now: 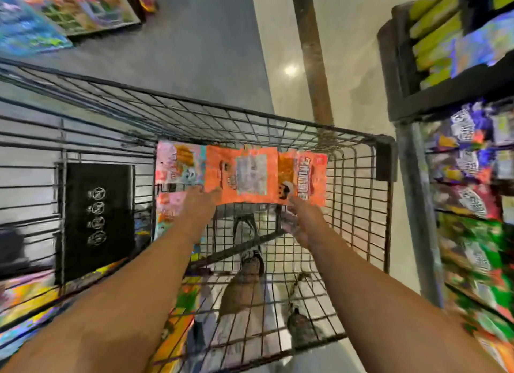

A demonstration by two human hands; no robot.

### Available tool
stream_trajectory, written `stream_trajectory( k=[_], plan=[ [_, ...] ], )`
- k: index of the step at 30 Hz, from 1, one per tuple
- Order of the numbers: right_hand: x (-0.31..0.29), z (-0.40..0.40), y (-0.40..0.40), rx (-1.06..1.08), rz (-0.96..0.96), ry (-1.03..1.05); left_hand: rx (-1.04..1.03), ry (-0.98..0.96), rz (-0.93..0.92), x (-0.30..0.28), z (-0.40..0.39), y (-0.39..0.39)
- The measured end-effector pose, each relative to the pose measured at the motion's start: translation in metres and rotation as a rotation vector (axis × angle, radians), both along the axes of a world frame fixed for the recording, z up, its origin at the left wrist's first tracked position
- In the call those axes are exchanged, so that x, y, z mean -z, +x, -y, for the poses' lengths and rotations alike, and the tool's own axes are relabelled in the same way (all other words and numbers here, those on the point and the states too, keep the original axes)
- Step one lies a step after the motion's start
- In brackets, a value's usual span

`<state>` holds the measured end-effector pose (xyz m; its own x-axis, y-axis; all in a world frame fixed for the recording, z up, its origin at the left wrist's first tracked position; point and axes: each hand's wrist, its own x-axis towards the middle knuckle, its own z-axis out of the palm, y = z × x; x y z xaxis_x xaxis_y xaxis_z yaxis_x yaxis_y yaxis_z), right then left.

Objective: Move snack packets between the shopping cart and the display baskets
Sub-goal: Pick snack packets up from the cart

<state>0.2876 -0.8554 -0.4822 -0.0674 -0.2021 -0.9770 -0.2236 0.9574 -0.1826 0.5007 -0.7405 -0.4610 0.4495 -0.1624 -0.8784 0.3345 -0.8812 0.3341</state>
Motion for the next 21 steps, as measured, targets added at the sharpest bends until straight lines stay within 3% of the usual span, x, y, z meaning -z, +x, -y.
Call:
stream_trajectory(
  k=[6, 10, 13, 17, 21],
  plan=[
    [0.034, -0.004, 0.008, 0.417, 0.066, 0.060, -0.238, -0.007, -0.016, 0.036, 0.016, 0.003],
    [0.047, -0.011, 0.007, 0.577, 0.034, 0.079, -0.149, -0.002, 0.010, 0.039, 0.017, 0.003],
    [0.051, -0.013, 0.008, 0.684, 0.000, 0.103, 0.032, -0.055, 0.106, 0.021, 0.009, 0.003],
    [0.038, -0.007, 0.012, 0.677, 0.039, 0.083, 0.168, -0.198, 0.198, -0.025, -0.013, -0.005],
    [0.004, -0.003, 0.022, 0.528, 0.022, -0.056, 0.090, -0.343, 0.239, -0.085, -0.032, -0.018]
  ],
)
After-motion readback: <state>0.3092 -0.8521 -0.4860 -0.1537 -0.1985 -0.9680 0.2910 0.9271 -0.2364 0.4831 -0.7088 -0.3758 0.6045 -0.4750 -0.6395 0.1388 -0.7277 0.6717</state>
